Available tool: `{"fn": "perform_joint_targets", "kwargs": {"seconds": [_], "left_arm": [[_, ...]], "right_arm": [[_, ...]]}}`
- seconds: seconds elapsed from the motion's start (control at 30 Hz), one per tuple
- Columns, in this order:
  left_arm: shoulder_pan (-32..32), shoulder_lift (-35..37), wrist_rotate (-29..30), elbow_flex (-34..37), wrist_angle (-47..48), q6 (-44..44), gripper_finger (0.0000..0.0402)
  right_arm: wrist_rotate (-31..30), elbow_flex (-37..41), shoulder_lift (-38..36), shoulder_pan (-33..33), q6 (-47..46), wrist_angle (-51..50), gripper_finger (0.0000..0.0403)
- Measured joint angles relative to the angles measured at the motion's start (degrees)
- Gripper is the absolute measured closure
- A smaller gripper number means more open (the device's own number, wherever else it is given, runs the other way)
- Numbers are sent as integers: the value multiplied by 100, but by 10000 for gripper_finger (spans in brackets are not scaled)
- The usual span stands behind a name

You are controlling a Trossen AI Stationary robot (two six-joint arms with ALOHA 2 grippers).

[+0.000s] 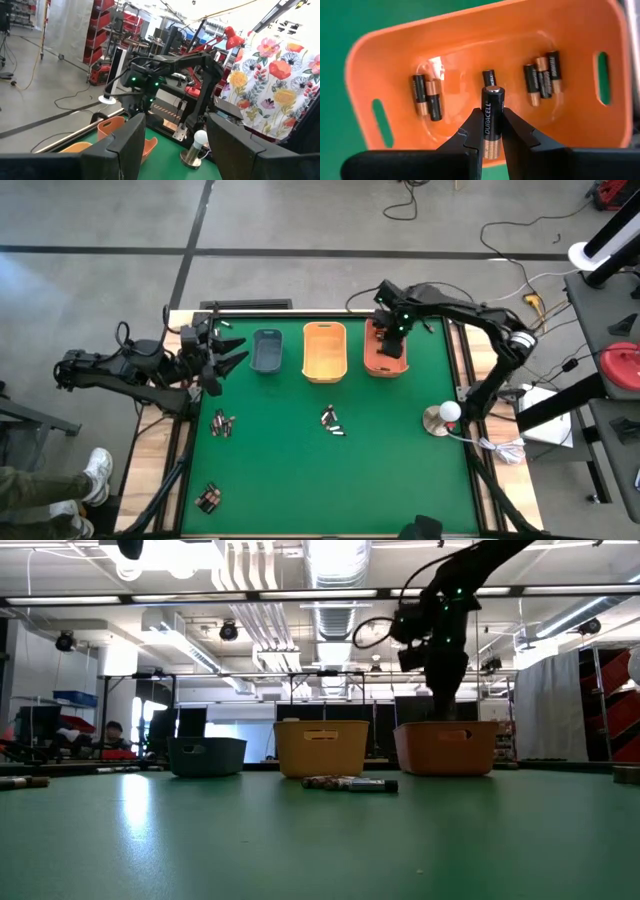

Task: Sort batteries
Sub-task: Put the black battery into the orange bin

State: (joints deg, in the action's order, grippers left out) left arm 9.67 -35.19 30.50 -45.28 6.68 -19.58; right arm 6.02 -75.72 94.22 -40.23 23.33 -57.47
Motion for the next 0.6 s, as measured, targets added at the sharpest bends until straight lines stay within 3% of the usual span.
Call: {"fn": "perform_joint_targets", "kwargs": {"seconds": [0.17, 0.37, 0.6], "left_arm": [[-1, -59, -2, -2, 7, -44, 210], [-2, -67, -5, -1, 27, -124, 210], [-2, -63, -9, -2, 68, -151, 210]], "right_arm": [[-64, 2, 566, -17, 198, 226, 365], [-645, 2, 1128, -15, 578, 454, 365], [-862, 4, 1376, -42, 528, 801, 347]]}}
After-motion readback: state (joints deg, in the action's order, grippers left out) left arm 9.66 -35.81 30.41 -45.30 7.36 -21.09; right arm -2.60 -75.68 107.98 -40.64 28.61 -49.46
